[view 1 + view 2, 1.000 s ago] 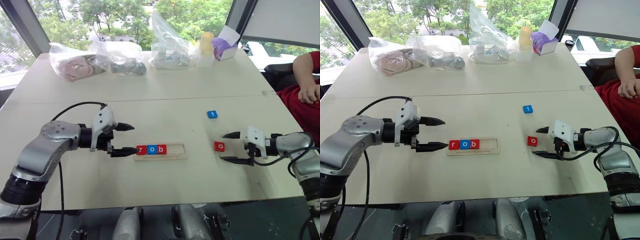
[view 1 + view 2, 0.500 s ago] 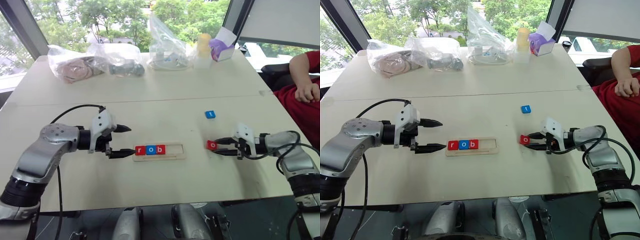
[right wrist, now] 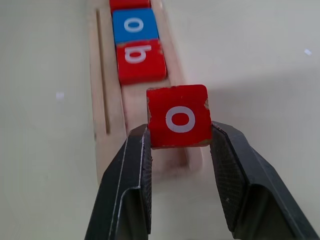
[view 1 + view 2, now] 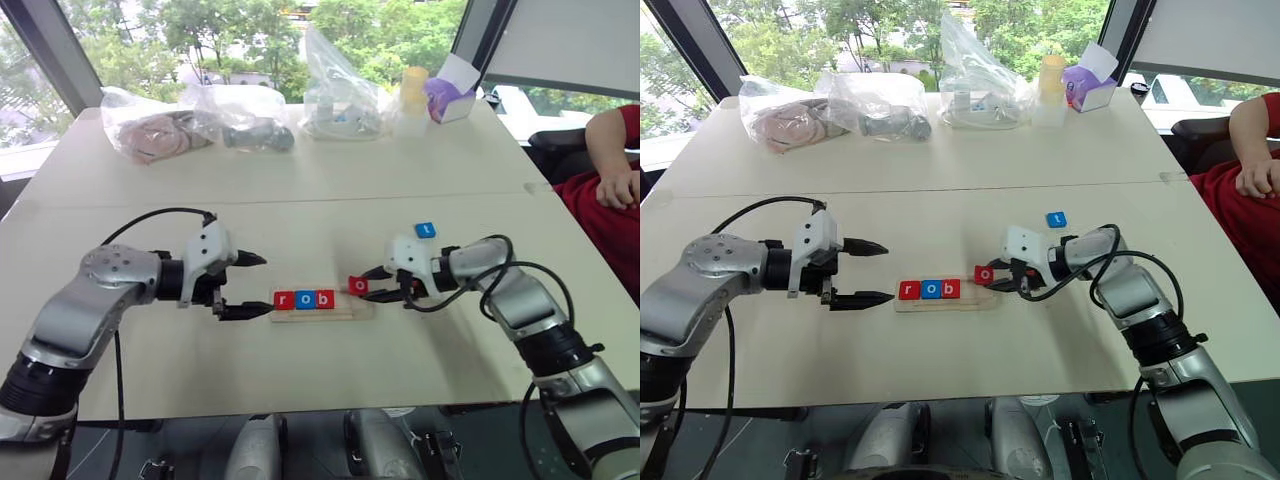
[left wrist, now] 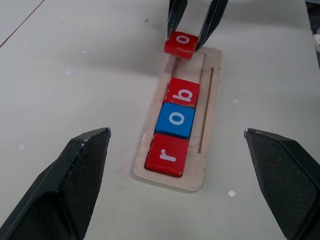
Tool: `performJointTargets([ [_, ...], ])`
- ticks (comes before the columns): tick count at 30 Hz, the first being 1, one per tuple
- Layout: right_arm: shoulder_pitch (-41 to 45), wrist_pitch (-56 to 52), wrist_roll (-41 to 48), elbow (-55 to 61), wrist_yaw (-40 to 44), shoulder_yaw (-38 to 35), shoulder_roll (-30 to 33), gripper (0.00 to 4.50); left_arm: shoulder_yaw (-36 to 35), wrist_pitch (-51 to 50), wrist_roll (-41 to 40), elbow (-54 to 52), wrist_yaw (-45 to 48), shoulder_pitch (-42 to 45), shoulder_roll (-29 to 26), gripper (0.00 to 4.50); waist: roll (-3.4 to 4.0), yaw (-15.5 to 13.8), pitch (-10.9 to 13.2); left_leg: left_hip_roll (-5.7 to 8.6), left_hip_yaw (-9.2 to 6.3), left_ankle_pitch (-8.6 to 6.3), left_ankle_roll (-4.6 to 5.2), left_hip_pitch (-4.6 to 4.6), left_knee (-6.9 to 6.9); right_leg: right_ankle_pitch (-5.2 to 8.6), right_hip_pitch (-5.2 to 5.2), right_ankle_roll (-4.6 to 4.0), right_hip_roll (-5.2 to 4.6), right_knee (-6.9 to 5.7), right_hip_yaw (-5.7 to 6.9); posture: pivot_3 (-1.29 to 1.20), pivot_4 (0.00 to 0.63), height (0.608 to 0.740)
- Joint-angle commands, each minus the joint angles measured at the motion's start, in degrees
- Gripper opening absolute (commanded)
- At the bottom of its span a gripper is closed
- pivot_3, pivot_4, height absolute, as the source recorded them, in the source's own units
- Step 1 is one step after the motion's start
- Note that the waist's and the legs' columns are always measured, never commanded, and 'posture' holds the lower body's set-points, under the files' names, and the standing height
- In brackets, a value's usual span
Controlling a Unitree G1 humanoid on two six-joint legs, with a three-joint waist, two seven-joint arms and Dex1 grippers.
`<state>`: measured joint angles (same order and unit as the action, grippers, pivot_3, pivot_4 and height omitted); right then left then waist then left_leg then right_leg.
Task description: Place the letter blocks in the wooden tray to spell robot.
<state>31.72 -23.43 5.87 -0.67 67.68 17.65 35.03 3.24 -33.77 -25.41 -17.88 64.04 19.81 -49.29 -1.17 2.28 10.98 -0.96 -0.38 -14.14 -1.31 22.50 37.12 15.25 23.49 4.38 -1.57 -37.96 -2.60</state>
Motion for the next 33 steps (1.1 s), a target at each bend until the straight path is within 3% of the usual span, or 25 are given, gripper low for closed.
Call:
performJointTargets([
  [1, 0.14, -0.29, -0.31, 3.55, -0.07, 1.56, -0.18, 1.11, -1.53, -1.30, -1.97, -2.93, -0.94, -0.12, 0.41, 4.50, 0.00, 0.07, 0.00, 0.00, 0.00, 0.00, 0.00, 0.00, -0.01, 0.00, 0.00, 0.00, 0.00, 0.00, 0.00, 0.00, 0.150, 0.740],
  [27, 0.86, 1.39, -3.45, 2.78, -0.76, 3.97, -0.18, 1.11, -0.59, -2.47, -2.47, -3.86, -3.05, 0.80, 0.76, 4.50, -0.02, 0.15, 0.01, 0.02, 0.01, 0.00, 0.00, -0.01, -0.01, 0.02, 0.01, -0.03, 0.01, 0.00, 0.00, 0.00, 0.150, 0.740],
  [33, 0.94, 0.95, -3.18, 3.58, -1.24, 3.54, -0.34, 4.11, -0.61, -2.68, -2.60, -4.08, -3.36, 0.91, 0.92, 4.50, -0.02, 0.14, 0.01, 0.02, 0.01, 0.00, 0.00, -0.01, -0.02, 0.05, 0.01, -0.08, 0.00, 0.01, 0.00, 0.00, 0.150, 0.740],
])
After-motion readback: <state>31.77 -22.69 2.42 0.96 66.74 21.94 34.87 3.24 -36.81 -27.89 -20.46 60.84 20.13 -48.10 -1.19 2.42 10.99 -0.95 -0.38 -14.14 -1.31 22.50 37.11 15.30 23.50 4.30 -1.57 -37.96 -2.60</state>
